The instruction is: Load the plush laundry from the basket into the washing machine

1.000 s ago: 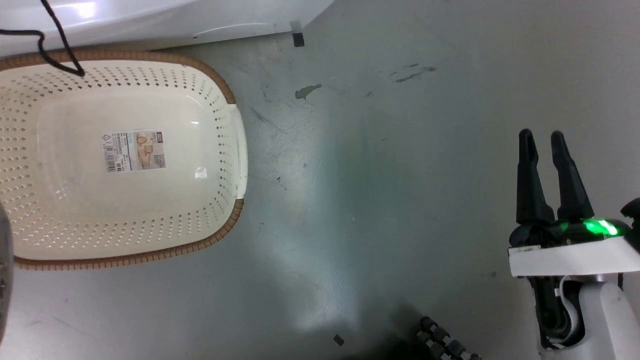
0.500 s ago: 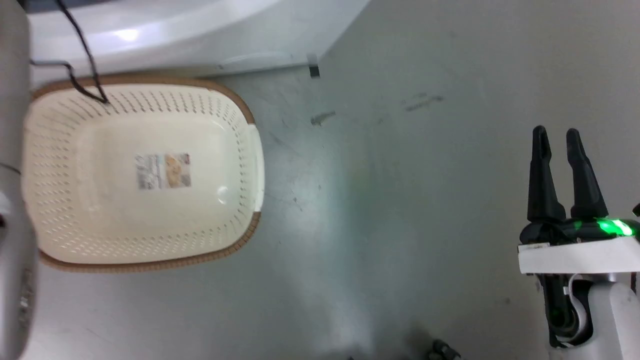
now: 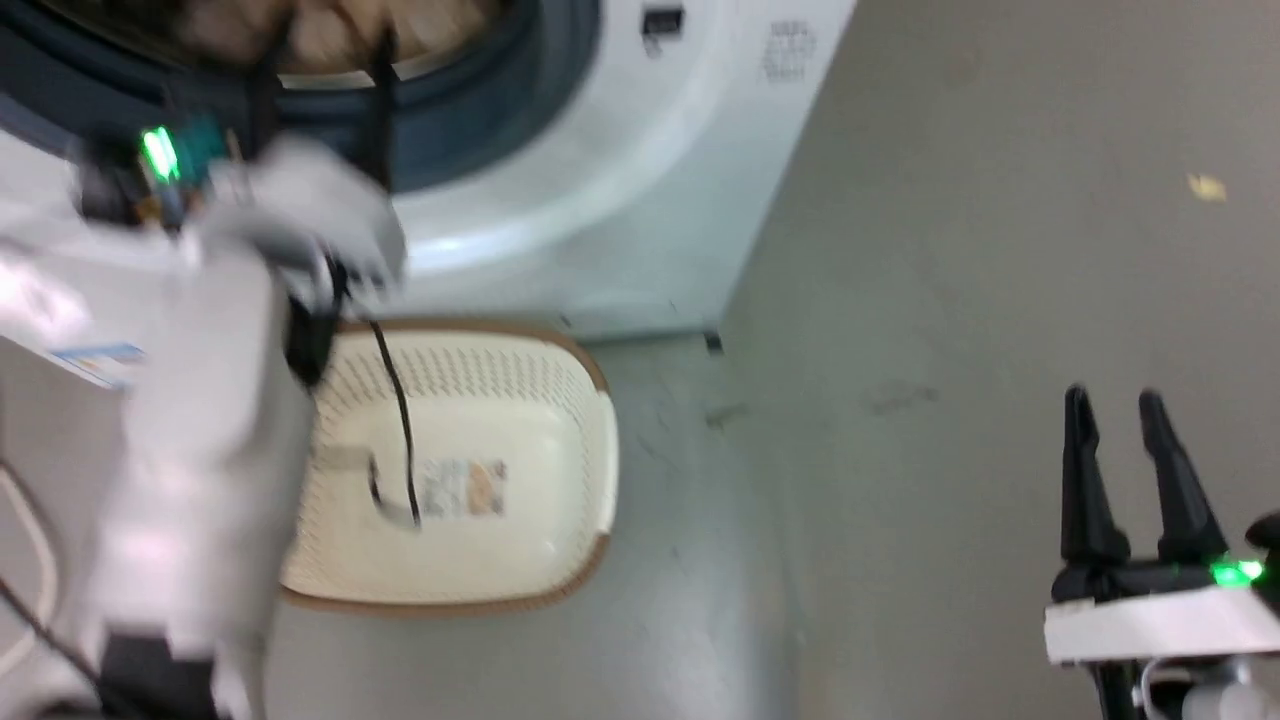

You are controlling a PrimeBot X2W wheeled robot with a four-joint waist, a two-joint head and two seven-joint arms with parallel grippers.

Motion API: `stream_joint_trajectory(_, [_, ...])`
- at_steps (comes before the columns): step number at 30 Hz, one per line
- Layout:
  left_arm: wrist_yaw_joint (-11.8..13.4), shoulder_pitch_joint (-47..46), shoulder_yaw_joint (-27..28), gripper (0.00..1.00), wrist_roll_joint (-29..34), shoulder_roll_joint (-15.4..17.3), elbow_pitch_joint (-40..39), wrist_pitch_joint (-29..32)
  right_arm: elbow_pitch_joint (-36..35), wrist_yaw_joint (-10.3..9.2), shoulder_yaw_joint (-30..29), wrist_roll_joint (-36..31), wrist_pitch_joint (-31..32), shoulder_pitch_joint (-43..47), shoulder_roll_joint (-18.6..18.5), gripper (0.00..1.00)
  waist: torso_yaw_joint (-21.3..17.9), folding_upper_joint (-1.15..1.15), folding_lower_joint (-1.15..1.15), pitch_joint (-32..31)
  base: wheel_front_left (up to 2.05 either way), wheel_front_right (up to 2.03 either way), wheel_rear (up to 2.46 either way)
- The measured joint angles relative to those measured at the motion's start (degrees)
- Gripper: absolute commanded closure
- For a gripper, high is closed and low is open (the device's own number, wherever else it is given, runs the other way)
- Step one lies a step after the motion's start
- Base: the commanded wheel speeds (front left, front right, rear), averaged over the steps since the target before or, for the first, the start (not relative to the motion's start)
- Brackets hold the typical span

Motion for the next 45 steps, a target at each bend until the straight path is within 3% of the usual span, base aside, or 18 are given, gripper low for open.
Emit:
stream_joint_trajectory(10, [1.42, 31.16, 2.37, 0.00, -3.23, -2.48, -18.36, 0.00, -0.35, 0.00, 1.10, -6.93, 0.00, 8.43, 0.18, 0.00, 5.72, 0.00, 0.00, -14.40, 0.00, 0.00, 0.00])
stream_joint_trajectory(20, [3.64, 50.98, 2.20, 0.00, -1.34, -3.80, -33.62, -0.04, -0.75, 0.00, 2.02, -9.23, 0.00, 11.78, 0.51, 0.00, 11.49, 0.00, 0.02, -22.35, 0.00, 0.00, 0.00])
stream_joint_trajectory(32, [10.02, 61.33, 3.99, 0.00, 1.75, -7.48, -37.24, -0.04, -0.52, 0.00, 3.64, -9.70, 0.00, 14.23, 0.57, 0.00, 11.46, 0.00, 0.02, -25.31, 0.00, 0.00, 0.00])
stream_joint_trajectory(43, [8.50, 62.24, 4.35, 0.00, 2.64, -8.32, -37.55, -0.04, -0.11, 0.00, 4.21, -9.59, 0.00, 14.97, 0.59, 0.00, 12.41, 0.00, 0.02, -25.63, 0.00, 0.00, 0.00])
stream_joint_trajectory(44, [8.51, 62.24, 4.30, 1.00, 2.71, -8.42, -37.55, 0.01, -0.09, 0.00, 4.24, -9.57, 0.02, 14.97, 0.59, 1.00, 12.48, 0.00, 0.02, -25.64, 0.00, 0.00, 0.00])
stream_joint_trajectory(45, [8.57, 62.24, 4.32, 1.00, 2.71, -8.44, -37.53, 0.04, -0.11, 0.00, 4.23, -9.64, 0.02, 14.95, 0.59, 1.00, 12.48, 0.00, 0.02, -25.64, 0.00, 0.00, 0.00])
